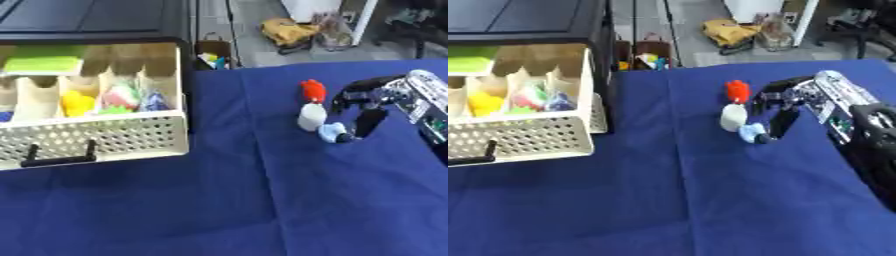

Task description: Pick up objects from table and place into drawer.

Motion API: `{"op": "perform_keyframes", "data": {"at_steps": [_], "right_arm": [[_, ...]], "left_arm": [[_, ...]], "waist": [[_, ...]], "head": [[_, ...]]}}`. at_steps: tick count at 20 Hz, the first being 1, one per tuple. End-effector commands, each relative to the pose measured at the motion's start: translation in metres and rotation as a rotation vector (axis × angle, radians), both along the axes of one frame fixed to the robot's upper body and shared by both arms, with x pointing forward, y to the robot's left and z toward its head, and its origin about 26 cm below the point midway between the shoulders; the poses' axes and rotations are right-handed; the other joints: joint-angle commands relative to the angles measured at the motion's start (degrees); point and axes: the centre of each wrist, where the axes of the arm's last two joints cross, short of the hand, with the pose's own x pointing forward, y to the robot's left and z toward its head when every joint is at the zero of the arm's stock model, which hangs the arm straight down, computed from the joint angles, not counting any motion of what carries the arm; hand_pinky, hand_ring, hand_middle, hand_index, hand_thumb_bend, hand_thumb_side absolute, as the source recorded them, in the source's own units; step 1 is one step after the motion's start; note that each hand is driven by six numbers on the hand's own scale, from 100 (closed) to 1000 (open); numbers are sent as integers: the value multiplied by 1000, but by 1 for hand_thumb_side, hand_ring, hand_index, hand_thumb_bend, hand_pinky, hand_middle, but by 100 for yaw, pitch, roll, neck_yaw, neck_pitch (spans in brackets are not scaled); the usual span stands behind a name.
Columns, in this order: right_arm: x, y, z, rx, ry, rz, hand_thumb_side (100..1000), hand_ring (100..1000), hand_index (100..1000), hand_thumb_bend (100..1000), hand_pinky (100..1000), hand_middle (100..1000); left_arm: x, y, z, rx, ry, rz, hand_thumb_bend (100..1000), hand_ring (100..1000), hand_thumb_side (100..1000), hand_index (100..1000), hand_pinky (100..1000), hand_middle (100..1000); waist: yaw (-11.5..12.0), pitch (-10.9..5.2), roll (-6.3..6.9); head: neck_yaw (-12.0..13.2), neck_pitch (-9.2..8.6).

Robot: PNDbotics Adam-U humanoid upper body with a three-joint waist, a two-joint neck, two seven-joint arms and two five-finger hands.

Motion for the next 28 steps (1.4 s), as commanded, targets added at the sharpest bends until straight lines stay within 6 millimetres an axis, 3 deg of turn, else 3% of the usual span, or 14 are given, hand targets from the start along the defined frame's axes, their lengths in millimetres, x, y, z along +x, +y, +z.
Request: {"op": "perform_keyframes", "data": {"at_steps": [1,10,22,28], "right_arm": [[0,-4,7,-16,-13,-9,347,852,829,474,727,744],[3,-5,-2,-17,-8,-16,353,845,818,467,718,733],[4,-4,-2,2,-63,-19,386,797,738,378,674,642],[3,-4,-2,1,-79,-24,361,780,705,358,658,609]], "left_arm": [[-1,-1,7,14,-25,-4,209,446,961,734,297,531],[-1,-1,7,13,-25,-5,209,446,961,734,296,531],[-1,-2,7,16,-23,-6,211,446,961,735,295,532],[0,-2,7,18,-23,-7,211,446,961,735,294,533]], "waist": [[10,-88,4],[21,-77,7],[16,-71,2],[21,-70,-3]], "head": [[-11,-56],[-21,-70],[-16,-52],[-22,-55]]}}
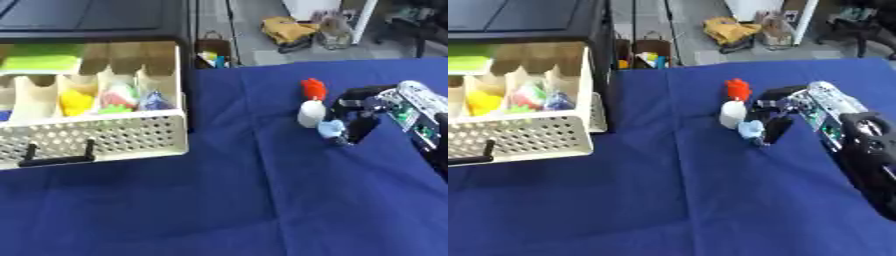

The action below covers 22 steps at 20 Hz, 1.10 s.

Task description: Pick up objects from table and place into drawer.

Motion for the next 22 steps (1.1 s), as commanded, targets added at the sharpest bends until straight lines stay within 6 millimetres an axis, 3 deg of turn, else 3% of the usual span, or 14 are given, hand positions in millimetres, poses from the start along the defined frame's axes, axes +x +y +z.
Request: {"op": "perform_keyframes", "data": {"at_steps": [1,22], "right_arm": [[-1,-4,13,-15,-38,-11,360,779,702,356,657,606],[-13,-3,42,21,-136,-1,351,748,638,314,632,549]], "left_arm": [[-1,0,8,23,-27,-3,211,446,961,735,294,533],[-1,3,9,31,-27,-2,208,448,960,739,299,534]], "waist": [[5,-91,-3],[-54,-169,-49]], "head": [[-13,-50],[27,-36]]}}
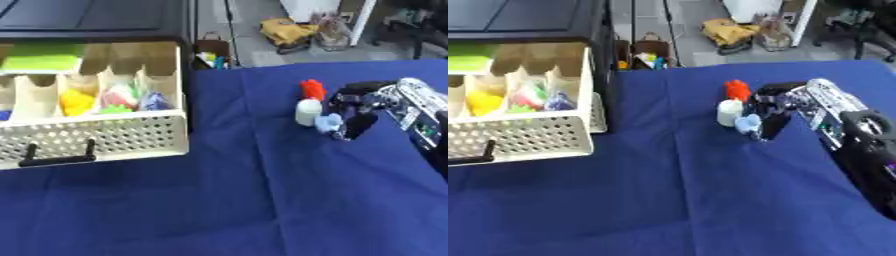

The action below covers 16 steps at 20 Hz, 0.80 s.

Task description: Pick up objects from table and place into drawer.

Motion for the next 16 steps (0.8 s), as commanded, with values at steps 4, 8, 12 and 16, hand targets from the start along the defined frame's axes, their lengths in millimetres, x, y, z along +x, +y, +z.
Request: {"op": "perform_keyframes", "data": {"at_steps": [4,8,12,16], "right_arm": [[-13,-13,32,-4,-73,-16,361,745,634,314,632,542],[-23,-15,45,11,-110,-5,373,741,630,315,633,535],[-34,-11,61,28,-156,15,390,735,623,312,634,523],[-44,0,82,35,-215,60,410,732,619,311,637,514]], "left_arm": [[-2,4,8,26,-21,3,207,448,961,739,299,534],[-2,5,8,27,-21,6,207,449,961,740,300,534],[-3,6,7,29,-18,7,207,449,961,740,302,534],[-3,7,7,32,-16,7,208,449,962,740,302,534]], "waist": [[-46,-165,-12],[-73,-193,-12],[-97,-227,-18],[-109,-263,-36]], "head": [[34,-37],[49,-29],[53,-26],[48,-3]]}}
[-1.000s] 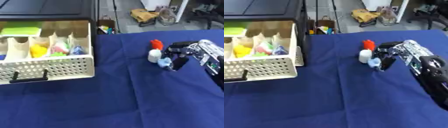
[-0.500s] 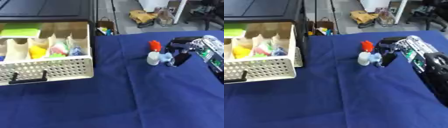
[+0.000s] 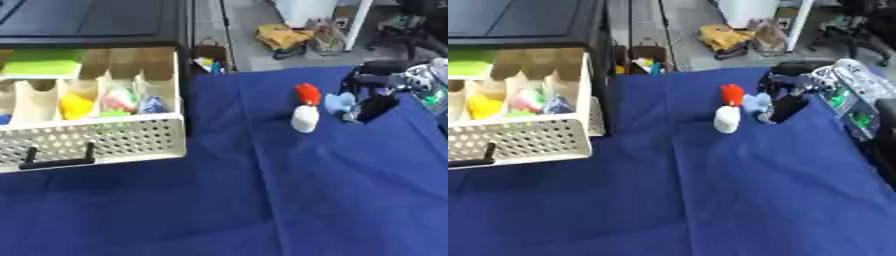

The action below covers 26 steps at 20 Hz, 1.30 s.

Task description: Pick up objects from table and place into drawer.

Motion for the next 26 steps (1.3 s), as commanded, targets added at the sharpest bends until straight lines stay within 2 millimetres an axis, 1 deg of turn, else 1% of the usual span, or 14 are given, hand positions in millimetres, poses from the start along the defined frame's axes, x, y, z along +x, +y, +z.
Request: {"op": "perform_keyframes", "data": {"at_steps": [1,7,11,17,22,26], "right_arm": [[-15,2,37,-7,-98,23,416,732,618,310,638,512],[-25,29,64,-1,-174,112,442,735,618,302,644,506],[-26,58,80,-20,-209,194,454,736,617,293,646,504],[-21,109,100,-11,-245,325,473,733,612,289,646,497],[-18,145,112,27,-273,413,486,723,602,296,646,486],[-16,171,118,67,-291,467,494,713,594,302,645,475]], "left_arm": [[-2,5,7,27,-20,7,207,450,961,740,303,534],[-2,6,8,31,-16,6,205,450,961,740,305,534],[-2,6,8,33,-11,4,204,450,961,740,306,534],[-2,4,8,33,-4,-7,201,450,960,740,308,534],[-1,3,9,32,-1,-17,200,450,959,740,310,534],[-1,2,10,30,0,-26,200,450,959,740,310,534]], "waist": [[-13,-132,-16],[-13,-182,-70],[14,-218,-115],[107,-255,-187],[222,-282,-240],[317,-295,-261]], "head": [[2,3],[3,31],[-16,52],[-67,65],[-117,45],[-161,41]]}}
